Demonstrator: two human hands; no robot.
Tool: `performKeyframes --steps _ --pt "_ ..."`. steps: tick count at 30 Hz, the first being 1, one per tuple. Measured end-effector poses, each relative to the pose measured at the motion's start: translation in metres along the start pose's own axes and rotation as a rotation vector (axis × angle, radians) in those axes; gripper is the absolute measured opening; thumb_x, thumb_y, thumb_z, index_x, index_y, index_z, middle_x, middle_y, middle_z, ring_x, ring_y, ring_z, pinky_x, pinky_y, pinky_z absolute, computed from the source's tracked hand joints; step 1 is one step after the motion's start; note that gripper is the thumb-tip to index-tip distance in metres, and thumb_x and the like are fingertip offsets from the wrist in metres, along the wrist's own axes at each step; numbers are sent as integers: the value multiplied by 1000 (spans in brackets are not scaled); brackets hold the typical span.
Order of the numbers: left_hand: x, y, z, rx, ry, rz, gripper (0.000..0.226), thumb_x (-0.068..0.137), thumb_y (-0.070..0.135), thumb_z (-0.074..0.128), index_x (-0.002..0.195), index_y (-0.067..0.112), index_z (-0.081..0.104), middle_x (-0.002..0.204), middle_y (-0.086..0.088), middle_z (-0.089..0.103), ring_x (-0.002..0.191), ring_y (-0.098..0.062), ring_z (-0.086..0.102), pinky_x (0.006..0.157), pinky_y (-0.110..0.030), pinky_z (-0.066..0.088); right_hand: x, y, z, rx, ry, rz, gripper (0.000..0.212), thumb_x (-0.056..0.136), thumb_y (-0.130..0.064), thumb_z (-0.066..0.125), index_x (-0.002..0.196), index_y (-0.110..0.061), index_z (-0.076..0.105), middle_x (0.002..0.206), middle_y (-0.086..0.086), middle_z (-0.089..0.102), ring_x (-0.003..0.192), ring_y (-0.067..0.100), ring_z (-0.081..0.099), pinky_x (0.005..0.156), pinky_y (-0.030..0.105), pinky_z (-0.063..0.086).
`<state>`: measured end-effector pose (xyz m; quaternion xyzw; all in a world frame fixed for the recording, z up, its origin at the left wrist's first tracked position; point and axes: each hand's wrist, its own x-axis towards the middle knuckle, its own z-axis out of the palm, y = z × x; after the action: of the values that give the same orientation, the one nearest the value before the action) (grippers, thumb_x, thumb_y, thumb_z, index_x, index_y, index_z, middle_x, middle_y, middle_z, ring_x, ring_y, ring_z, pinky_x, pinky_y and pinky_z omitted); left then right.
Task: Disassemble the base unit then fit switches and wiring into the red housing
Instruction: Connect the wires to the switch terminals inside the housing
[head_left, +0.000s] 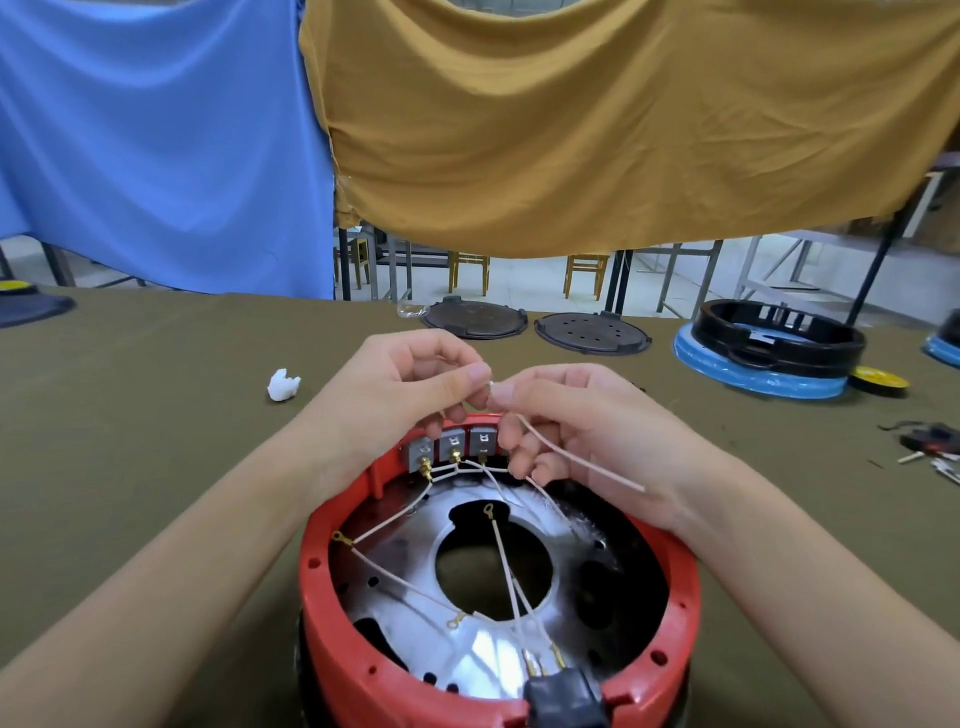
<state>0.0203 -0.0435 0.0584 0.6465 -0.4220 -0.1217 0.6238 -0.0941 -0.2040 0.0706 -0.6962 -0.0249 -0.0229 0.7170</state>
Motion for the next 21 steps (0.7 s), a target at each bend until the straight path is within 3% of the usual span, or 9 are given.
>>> performKeyframes --steps 3,8,12,16,21 --pt "-1 0 2 58 10 66 11 81 29 71 84 18 73 70 3 69 59 -5 58 49 -15 44 1 1 0 -147 135 -89 10 89 -16 70 92 -7 68 68 8 68 47 14 57 42 18 43" --pt "-1 1 -2 107 -17 84 13 81 29 72 88 20 78 75 -1 74 65 -6 64 54 -15 47 -3 -2 2 -275 178 -187 4 90 -10 68 89 -6 68 65 9 68 43 14 55 38 20 42" --pt "1 -2 -15 231 -12 64 13 83 31 73 96 29 76 91 1 77 84 -16 72 76 -27 59 -3 -2 2 -287 213 -197 3 89 -7 65 86 -5 66 63 8 67 43 14 55 38 21 42" --pt "4 -15 -29 509 -37 -70 23 83 44 74 106 41 68 102 17 71 96 -2 66 92 -35 55 0 -1 -3 -144 239 -106 4 89 -10 66 86 -6 65 66 8 66 44 13 53 40 20 42" --pt "3 -21 -28 633 -218 -175 12 91 43 68 103 41 68 92 16 72 84 -7 68 86 -39 56 3 1 -10 126 136 53 9 88 -15 66 81 -11 63 66 2 58 46 8 44 38 16 35"
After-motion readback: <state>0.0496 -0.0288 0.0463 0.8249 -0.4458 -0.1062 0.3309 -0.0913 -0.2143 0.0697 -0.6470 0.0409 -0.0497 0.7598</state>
